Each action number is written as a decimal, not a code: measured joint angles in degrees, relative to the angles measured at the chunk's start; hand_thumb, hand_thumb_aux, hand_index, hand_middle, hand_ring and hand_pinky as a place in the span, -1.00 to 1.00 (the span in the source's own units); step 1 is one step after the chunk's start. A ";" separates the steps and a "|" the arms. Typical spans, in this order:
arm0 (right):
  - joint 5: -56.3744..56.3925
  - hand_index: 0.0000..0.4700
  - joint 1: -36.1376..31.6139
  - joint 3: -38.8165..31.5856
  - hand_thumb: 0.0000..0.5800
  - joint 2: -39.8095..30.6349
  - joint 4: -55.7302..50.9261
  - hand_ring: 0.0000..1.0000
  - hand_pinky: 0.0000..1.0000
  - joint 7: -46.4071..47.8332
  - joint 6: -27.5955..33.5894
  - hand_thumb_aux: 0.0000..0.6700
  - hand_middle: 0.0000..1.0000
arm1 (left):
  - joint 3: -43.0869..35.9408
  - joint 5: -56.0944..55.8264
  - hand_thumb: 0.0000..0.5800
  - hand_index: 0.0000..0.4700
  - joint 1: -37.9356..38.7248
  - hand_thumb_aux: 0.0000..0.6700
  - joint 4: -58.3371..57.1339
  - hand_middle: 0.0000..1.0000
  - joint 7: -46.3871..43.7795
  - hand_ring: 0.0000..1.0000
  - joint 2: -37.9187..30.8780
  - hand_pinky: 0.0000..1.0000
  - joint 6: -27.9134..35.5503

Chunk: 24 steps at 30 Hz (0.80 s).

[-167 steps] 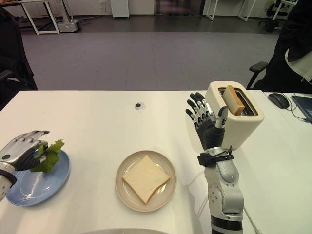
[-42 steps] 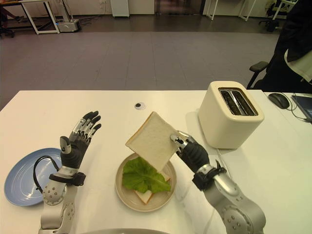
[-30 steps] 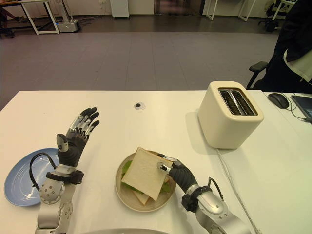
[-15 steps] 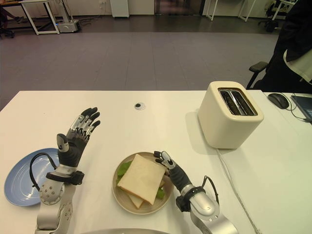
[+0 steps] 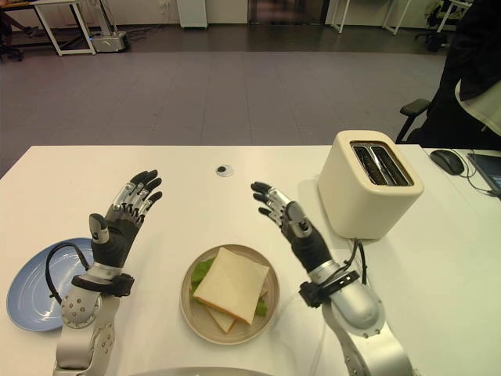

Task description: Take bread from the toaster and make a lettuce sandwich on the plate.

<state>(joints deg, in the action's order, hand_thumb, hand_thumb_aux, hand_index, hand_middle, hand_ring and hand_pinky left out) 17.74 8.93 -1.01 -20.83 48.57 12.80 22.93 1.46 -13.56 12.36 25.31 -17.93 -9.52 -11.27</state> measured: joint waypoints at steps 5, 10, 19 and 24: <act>7.11 1.00 -0.74 7.09 1.00 -5.55 -4.69 1.00 1.00 12.44 -4.02 1.00 1.00 | -1.02 -1.60 1.00 1.00 1.30 1.00 3.36 1.00 -11.02 1.00 -10.17 1.00 1.39; 7.76 1.00 6.56 5.63 1.00 -14.23 -8.75 1.00 1.00 31.60 -12.51 1.00 1.00 | -1.77 -0.49 1.00 1.00 6.52 1.00 6.49 1.00 -23.24 1.00 -22.32 1.00 0.96; -0.05 1.00 19.77 -6.59 1.00 -27.27 -11.11 1.00 1.00 51.05 -21.48 1.00 1.00 | -11.40 11.13 1.00 1.00 17.19 1.00 9.36 1.00 -37.06 1.00 -38.10 1.00 1.13; -9.53 1.00 18.30 -13.55 1.00 -28.99 -16.07 1.00 1.00 50.71 -22.73 1.00 1.00 | -19.17 22.09 1.00 1.00 16.54 1.00 6.23 1.00 -38.32 1.00 -40.37 1.00 -0.80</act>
<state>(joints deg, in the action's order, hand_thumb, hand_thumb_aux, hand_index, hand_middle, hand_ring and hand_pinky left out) 8.20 27.23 -14.56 -49.82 32.51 63.51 0.20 -17.71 8.53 28.90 31.54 -56.24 -49.89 -12.07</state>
